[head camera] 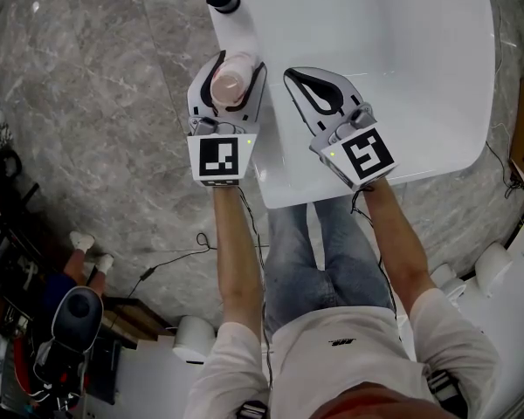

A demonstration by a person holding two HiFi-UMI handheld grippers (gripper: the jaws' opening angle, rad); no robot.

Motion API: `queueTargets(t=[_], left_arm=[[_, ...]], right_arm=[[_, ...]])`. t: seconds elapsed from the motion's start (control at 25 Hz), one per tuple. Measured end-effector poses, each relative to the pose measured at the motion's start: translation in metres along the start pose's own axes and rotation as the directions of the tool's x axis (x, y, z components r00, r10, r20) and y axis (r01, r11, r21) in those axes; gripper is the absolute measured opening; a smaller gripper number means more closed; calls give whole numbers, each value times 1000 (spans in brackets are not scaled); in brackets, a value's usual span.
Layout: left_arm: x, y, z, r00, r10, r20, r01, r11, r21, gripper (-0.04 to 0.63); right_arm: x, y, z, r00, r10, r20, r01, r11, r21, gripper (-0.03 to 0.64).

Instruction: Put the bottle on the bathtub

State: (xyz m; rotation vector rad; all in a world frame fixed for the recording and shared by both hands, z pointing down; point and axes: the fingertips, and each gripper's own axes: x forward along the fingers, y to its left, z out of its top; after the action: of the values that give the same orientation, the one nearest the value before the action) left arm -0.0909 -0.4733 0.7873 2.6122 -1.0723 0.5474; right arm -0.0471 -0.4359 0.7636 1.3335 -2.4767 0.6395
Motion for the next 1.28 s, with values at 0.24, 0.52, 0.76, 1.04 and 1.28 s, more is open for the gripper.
queueTargets(t=[0.24,0.52,0.76,1.04,1.28], left_arm=[[-3,-1,2,1000,16,2,-16,1000,-5,256],[-10,-3,3,999,31,21,-31,999,-18,299],[-26,-3,4,998,49,24,-49,998,-27,302],[-60,-11,11,997,67,24,-66,996,-53,302],[-98,-23,41,997,70,44,-68,996,-49,302]], right_arm=[[-7,0,4,1000,-4,-7,4,1000,-13,-5],[-13,4,9,1000,-6,12,7,1000,-18,-5],[-22,17,15,1000,-4,15,5,999,-32,-5],[-43,40,36,1000,9,18,-8,999,-50,-5],[-66,60,62,999,11,35,-9,997,-81,-5]])
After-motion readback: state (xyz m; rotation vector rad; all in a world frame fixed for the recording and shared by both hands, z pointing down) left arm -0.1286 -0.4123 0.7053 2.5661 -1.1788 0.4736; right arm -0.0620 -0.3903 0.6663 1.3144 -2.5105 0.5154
